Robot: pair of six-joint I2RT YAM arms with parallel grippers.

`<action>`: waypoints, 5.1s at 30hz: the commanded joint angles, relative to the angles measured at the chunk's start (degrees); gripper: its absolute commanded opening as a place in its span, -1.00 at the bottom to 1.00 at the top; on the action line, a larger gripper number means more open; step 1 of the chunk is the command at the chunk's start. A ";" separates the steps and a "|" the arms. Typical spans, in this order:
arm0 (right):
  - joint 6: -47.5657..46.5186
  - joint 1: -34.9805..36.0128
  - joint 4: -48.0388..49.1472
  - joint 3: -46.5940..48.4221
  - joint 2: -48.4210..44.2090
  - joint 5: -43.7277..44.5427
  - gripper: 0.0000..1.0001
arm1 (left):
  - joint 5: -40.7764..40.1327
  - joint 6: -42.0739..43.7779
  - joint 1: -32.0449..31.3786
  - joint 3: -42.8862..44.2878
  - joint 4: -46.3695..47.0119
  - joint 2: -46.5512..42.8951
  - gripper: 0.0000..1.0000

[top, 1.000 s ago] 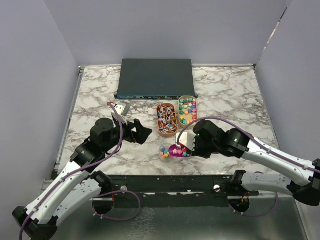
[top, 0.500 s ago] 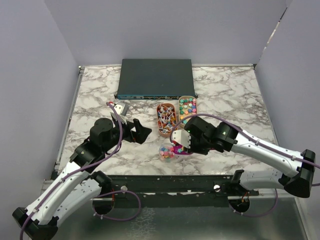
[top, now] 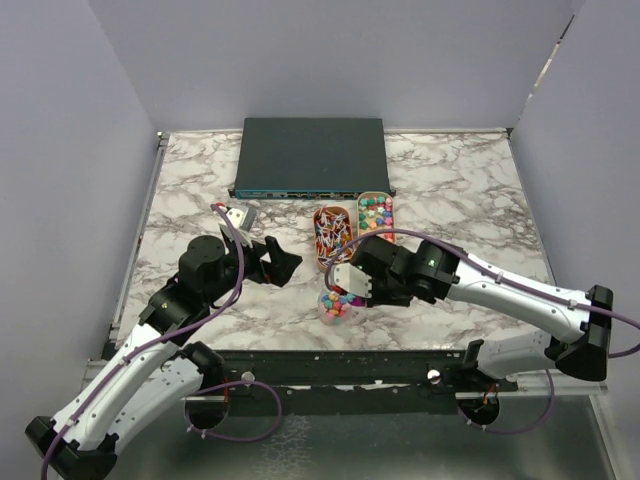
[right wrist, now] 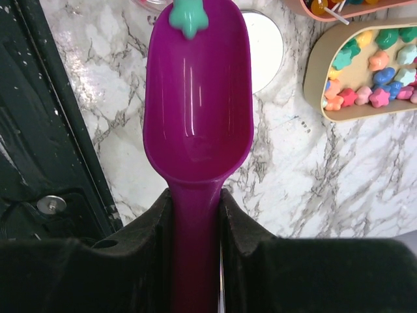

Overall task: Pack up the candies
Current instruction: Place the fake candies in the packing bottle, then scoop the fake candies from the storage box.

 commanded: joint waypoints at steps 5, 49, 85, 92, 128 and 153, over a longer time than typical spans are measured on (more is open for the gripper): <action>0.33 1.12 -3.62 5.24 1.40 5.88 -0.99 | -0.49 0.82 0.55 0.17 -1.32 -1.47 0.97; 42.63 -12.55 -16.38 38.32 33.71 -7.67 -0.99 | -2.10 0.60 -0.22 0.22 -1.92 -7.02 0.97; 43.65 -20.74 -7.31 40.65 47.96 -13.00 -0.99 | -3.45 0.54 -1.56 0.34 -2.37 -7.93 0.97; 44.63 -20.92 -2.41 39.03 49.59 -11.92 -0.99 | -3.60 0.48 -1.56 0.42 -2.44 -7.47 0.97; 47.85 -20.92 22.42 18.29 38.34 -1.70 -0.99 | -3.79 0.58 -0.41 0.51 -2.59 -4.99 0.97; 47.20 -20.92 31.35 7.15 26.89 0.07 -0.99 | -2.93 0.58 1.07 0.51 -2.36 -2.43 0.97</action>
